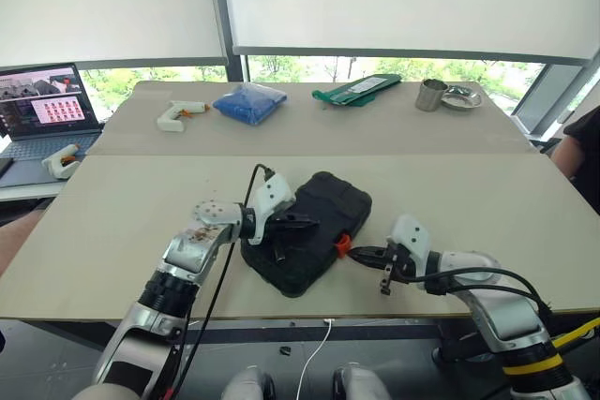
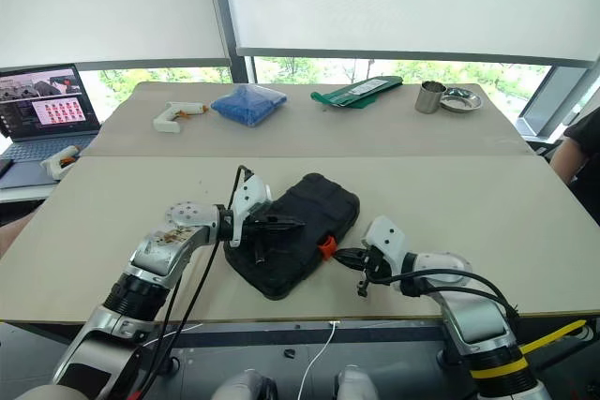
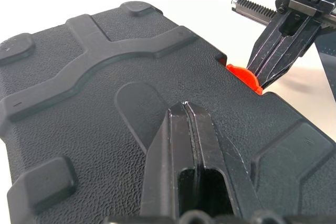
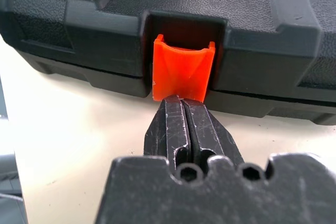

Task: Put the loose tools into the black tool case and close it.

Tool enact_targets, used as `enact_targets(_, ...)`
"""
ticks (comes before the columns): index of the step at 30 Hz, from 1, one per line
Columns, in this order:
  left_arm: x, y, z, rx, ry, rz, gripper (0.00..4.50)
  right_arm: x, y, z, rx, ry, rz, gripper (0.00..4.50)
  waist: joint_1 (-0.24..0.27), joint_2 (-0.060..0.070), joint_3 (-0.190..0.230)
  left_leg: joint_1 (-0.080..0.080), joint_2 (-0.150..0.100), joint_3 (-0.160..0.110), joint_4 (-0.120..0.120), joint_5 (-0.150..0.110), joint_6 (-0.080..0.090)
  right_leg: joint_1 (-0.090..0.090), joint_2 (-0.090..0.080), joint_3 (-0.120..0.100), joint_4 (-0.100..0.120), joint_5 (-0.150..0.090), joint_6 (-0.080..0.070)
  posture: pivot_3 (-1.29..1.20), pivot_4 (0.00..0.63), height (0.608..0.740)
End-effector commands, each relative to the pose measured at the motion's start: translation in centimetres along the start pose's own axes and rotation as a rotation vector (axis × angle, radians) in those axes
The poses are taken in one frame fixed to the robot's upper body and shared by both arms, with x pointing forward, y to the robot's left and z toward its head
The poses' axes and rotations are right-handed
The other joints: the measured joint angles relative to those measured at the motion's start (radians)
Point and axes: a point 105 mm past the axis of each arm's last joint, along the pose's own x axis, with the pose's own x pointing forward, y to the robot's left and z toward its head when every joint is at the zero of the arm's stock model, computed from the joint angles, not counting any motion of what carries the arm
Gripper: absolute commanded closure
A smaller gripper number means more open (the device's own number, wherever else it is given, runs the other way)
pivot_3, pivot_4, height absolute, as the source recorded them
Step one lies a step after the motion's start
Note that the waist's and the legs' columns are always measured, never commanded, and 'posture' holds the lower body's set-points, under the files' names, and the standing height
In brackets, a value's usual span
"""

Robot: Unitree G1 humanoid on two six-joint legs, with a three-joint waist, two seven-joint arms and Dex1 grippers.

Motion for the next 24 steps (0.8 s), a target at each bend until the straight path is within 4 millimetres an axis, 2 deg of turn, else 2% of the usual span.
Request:
enact_targets(1,1.2,-2.0,-5.0,-0.165,0.135,-0.065,4.50,1.5,0.4,3.0,-0.048,-0.116,0.023,4.47,-0.001,0.000,0.000,0.001,0.000,0.000,0.000,0.000,0.000,0.000,0.000,0.000,0.000,0.000,0.000,0.00,0.150,0.739)
enact_targets(11,1.2,-2.3,-5.5,-0.189,0.144,-0.071,4.50,2.5,0.2,3.2,-0.005,-0.155,0.040,4.47,-0.005,0.000,-0.001,0.008,0.000,-0.003,-0.003,-0.001,-0.001,-0.001,-0.001,-0.003,-0.001,0.000,0.000,0.00,0.150,0.739)
enact_targets(14,1.2,-2.3,-5.5,-0.193,0.144,-0.070,4.50,3.1,0.1,2.3,0.027,-0.109,0.044,4.47,-0.009,0.000,-0.001,0.010,0.000,-0.003,-0.005,-0.001,-0.001,-0.001,-0.001,-0.003,-0.001,0.000,0.000,0.00,0.150,0.739)
enact_targets(24,1.3,-2.1,-5.7,-0.201,0.147,-0.063,4.50,4.3,0.2,2.9,0.029,-0.121,0.093,4.47,-0.018,-0.001,-0.001,0.016,0.000,-0.003,-0.012,-0.001,-0.002,-0.001,-0.001,-0.003,-0.002,0.000,0.000,0.00,0.150,0.739)
